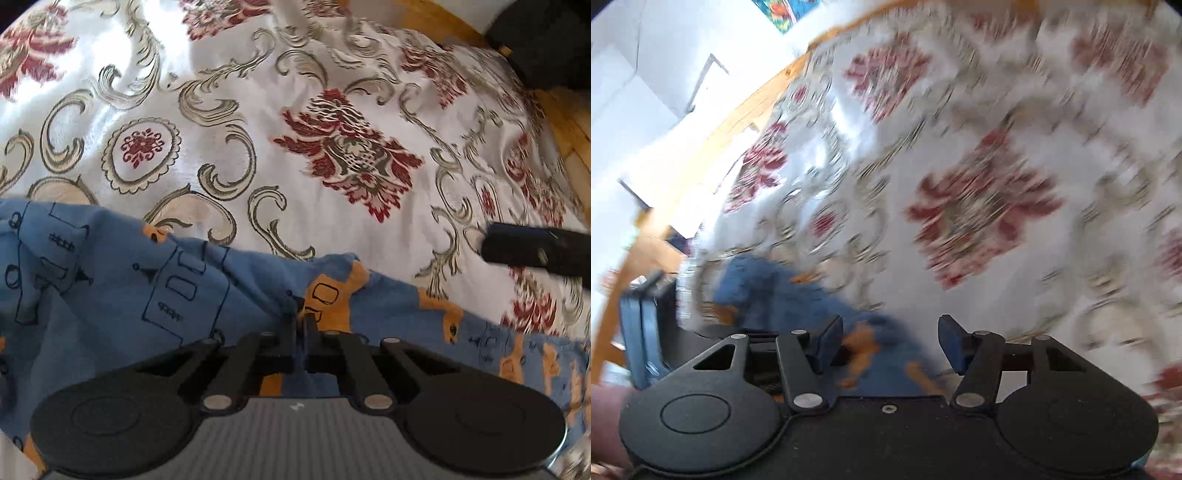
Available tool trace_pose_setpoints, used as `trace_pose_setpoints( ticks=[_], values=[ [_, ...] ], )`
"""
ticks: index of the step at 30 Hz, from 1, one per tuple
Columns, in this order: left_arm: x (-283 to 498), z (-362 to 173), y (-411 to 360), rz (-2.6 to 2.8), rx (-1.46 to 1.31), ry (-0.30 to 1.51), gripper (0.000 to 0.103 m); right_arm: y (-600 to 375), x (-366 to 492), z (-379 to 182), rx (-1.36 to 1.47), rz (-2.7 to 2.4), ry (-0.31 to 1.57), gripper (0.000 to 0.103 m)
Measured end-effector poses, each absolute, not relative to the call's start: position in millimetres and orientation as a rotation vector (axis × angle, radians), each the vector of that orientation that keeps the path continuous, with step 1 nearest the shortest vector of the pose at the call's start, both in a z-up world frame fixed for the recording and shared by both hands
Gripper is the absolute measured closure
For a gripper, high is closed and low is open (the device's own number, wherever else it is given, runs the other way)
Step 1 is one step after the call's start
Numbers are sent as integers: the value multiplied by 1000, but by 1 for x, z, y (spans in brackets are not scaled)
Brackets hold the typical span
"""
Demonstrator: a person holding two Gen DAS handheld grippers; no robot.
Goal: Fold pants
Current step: 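Grasp the folded pants edge with the left gripper while the right gripper approaches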
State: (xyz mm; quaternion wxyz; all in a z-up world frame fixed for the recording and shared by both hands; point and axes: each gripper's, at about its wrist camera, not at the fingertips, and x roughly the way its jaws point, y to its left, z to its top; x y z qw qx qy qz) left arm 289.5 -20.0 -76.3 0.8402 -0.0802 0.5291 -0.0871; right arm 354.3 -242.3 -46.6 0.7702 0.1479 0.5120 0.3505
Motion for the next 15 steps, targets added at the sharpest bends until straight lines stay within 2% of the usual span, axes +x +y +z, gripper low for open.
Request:
trace_pose_setpoints(
  ticks=[7,12,15],
  values=[
    [285,-77,-16,-214,-179,1086,100,-207,377,-66,427,788,1275,63],
    [284,-78,-16,-218,-180,1077,100,-197,386,-73,467,752,1347,65],
    [282,-77,-15,-216,-182,1074,100,-193,390,-82,456,697,1381,76]
  ],
)
